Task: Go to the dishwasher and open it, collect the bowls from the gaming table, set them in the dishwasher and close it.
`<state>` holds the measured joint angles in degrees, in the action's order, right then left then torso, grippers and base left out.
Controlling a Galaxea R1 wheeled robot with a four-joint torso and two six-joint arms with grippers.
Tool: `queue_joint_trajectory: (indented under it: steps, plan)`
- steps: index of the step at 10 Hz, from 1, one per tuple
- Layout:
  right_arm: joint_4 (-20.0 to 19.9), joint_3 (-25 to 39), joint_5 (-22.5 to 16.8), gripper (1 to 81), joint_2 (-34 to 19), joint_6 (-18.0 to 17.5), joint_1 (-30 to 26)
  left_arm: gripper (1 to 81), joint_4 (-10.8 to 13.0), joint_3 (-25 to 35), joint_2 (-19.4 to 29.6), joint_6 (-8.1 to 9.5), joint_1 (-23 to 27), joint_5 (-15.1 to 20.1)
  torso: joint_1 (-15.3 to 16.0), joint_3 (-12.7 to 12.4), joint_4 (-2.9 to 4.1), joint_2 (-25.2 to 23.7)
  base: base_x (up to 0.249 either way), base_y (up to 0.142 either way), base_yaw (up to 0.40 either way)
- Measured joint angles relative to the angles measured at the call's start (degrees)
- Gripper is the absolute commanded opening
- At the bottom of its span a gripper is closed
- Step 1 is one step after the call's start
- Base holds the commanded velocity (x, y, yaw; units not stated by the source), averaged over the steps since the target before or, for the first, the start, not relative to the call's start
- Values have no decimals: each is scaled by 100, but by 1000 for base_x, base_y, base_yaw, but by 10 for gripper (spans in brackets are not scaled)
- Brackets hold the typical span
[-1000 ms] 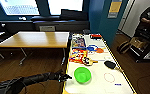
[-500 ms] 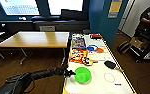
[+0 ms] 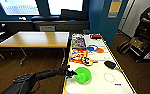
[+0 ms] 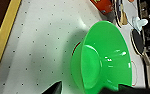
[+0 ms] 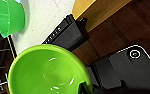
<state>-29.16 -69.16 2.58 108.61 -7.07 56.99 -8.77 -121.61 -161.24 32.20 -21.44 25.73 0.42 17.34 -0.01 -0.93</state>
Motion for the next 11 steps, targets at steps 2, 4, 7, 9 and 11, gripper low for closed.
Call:
queue_joint_trajectory:
  steps: [2,4,7,9,11]
  plan:
    - [0,0,0,10,16,2,-2,811,0,-149,-39,18,-116,-7,0,0,0,0,0,0,0]
    - [0,0,-2,10,32,0,-2,811,0,-473,-166,57,-212,-16,0,0,0,0,0,0,0]
    - [0,-2,-2,10,32,2,-2,811,-2,-820,-455,82,-276,-51,0,0,0,0,0,0,0]
    - [0,-20,-2,10,33,0,-2,811,-2,-973,-577,84,-446,-44,0,0,0,0,0,0,0]
    - [0,-29,-2,10,33,0,-18,811,0,-1170,-640,82,-441,-51,0,0,0,0,0,0,0]
